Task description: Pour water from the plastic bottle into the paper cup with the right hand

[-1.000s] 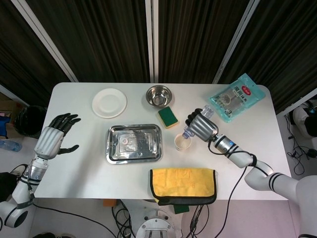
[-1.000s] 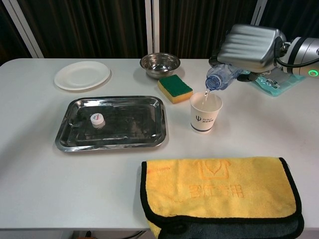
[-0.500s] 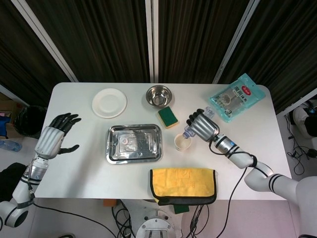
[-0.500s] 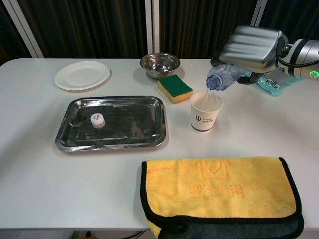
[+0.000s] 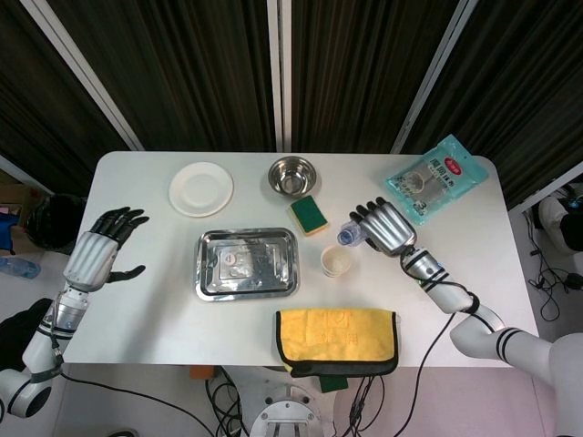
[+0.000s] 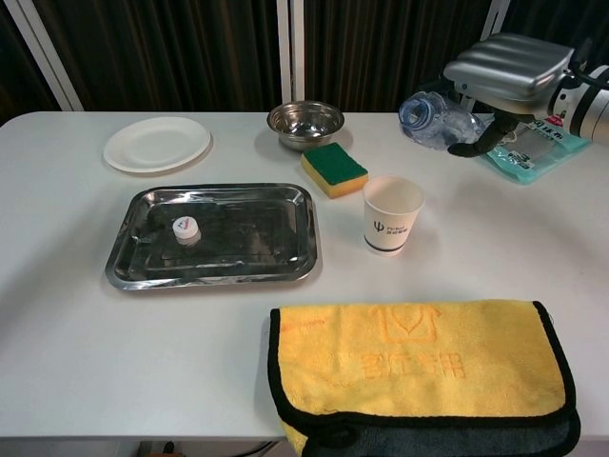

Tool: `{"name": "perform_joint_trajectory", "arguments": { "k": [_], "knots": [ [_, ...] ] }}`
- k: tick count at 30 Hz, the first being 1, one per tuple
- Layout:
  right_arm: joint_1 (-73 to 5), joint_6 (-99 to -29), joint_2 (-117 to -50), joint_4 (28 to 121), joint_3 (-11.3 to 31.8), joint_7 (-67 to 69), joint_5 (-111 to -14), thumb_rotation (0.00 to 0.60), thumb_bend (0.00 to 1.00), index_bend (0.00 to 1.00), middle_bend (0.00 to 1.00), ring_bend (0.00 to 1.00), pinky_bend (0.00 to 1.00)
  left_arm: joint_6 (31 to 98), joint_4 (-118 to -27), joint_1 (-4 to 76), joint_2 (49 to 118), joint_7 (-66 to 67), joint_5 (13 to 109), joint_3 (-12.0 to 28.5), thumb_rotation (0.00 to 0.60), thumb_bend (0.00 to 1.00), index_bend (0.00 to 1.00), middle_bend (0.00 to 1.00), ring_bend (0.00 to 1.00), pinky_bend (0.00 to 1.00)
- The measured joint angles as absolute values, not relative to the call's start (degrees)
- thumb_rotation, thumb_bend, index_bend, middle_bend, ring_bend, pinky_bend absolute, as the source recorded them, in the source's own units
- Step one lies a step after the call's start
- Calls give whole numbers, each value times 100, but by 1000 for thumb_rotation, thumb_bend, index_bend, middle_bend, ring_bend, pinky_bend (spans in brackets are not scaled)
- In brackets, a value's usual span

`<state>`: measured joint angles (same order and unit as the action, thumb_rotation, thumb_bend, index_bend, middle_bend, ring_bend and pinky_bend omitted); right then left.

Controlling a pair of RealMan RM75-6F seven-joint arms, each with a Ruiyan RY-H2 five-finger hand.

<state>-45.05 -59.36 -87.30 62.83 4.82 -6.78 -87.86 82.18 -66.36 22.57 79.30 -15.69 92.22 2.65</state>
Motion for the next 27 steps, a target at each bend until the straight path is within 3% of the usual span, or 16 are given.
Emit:
{"name": "perform_joint_trajectory", "arguments": {
  "k": [12,27],
  "knots": [
    [-4009,-6239,-8971,5820,720,2409,-8336,600,675,739,564,421,422,8095,-6714,2307,7953,-1412,9221,246,600,90,182,155,111,151],
    [-3596,-6226,-10452,3250,901,5811,-8042,600,755,724,547,419,411,8003,-6852,2348,7922,-1252,9224,227,600,91,182,155,111,151]
  ]
}}
